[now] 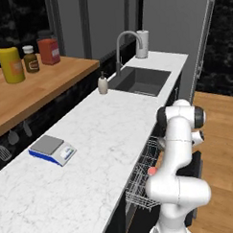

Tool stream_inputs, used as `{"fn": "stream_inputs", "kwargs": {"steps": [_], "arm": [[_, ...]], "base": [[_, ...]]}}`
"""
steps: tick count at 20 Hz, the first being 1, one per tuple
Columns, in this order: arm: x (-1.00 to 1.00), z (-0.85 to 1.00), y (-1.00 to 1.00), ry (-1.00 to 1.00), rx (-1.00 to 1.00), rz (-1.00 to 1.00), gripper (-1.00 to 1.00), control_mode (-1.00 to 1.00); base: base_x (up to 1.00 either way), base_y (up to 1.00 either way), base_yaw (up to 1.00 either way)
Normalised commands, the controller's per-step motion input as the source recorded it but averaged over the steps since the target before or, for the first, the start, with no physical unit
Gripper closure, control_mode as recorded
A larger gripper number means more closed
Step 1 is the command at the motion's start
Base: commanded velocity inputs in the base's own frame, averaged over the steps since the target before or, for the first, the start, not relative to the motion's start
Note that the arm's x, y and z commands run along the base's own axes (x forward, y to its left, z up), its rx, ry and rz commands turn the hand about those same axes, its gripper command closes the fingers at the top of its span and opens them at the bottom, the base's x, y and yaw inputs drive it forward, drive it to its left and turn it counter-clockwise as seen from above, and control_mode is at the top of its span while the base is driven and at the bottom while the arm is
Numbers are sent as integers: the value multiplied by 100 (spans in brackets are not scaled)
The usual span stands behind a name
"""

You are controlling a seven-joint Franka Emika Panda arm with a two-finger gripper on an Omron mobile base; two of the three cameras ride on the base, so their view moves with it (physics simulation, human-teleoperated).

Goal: Pick up the cup and bowl from the counter, place them in the dishwasher, and close the dishwasher door.

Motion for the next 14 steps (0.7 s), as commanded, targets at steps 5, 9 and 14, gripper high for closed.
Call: {"fn": "stream_inputs", "kwargs": {"steps": [5,9,14], "arm": [[50,-66,2,3,0,0,100,-100],[42,-72,-1,4,0,1,100,-100],[15,-84,-11,9,0,1,-100,-100]], "base": [[0,0,0],[0,0,0],[0,0,0]]}}
